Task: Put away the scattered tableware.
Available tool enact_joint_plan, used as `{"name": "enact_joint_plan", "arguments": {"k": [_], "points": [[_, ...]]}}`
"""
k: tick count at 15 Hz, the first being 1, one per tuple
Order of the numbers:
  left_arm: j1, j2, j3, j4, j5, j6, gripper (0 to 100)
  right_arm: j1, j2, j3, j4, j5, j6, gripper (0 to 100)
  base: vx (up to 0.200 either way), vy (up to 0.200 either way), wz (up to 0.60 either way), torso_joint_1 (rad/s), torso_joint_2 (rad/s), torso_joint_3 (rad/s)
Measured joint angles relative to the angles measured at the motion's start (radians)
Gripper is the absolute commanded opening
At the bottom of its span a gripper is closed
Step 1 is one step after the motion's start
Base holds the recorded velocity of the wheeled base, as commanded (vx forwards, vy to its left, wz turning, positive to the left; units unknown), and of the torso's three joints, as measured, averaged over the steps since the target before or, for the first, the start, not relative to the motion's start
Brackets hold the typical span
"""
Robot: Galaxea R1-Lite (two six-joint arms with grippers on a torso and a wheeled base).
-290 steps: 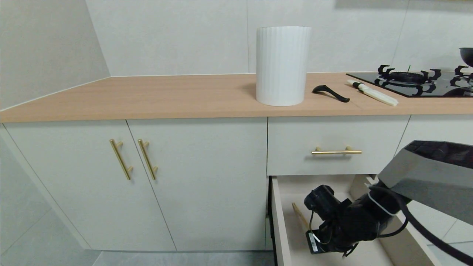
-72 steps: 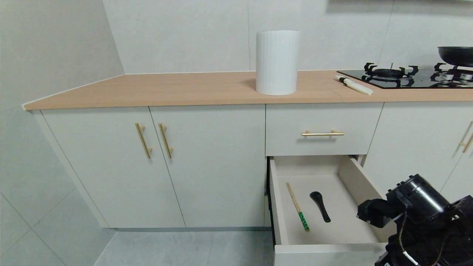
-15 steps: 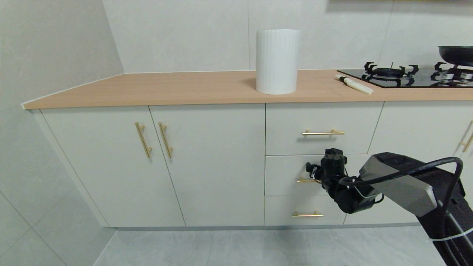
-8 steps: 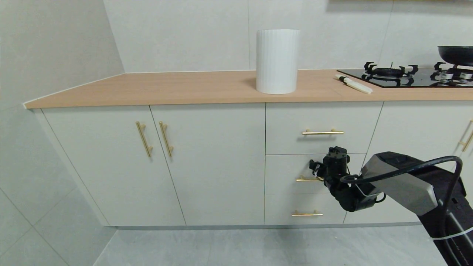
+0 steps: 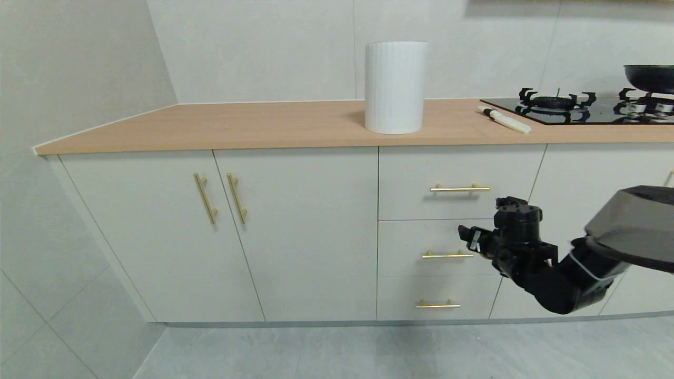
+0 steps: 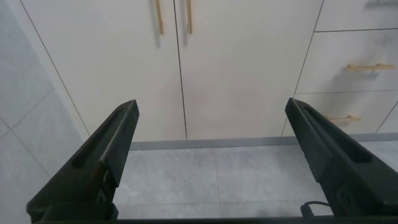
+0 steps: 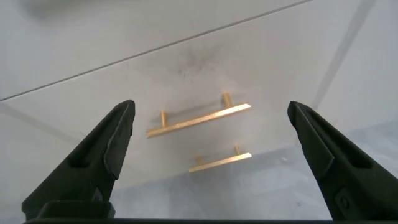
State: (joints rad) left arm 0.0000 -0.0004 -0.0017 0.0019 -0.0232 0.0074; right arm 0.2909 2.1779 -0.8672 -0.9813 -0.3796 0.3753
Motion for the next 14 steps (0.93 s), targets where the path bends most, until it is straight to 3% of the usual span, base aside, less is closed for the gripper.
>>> {"name": "enact_joint_plan", "arguments": {"k": [5,8,14], "points": [[0.000,0.000,0.000,0.000,0.000,0.000,100,0.027,-0.519,0.333,-0.001,-0.119,-0.141,100,0.000,0.000,0.00,0.000,0.00,0.000],[0.000,0.000,0.000,0.000,0.000,0.000,100,0.007,-0.895,0.481,0.080,-0.151,-0.300,100,0.000,0.000,0.00,0.000,0.00,0.000],[0.000,0.000,0.000,0.000,0.000,0.000,100,-0.169,-1.638,0.550,0.649,-0.164,-0.454,100,0.000,0.000,0.00,0.000,0.00,0.000]]}}
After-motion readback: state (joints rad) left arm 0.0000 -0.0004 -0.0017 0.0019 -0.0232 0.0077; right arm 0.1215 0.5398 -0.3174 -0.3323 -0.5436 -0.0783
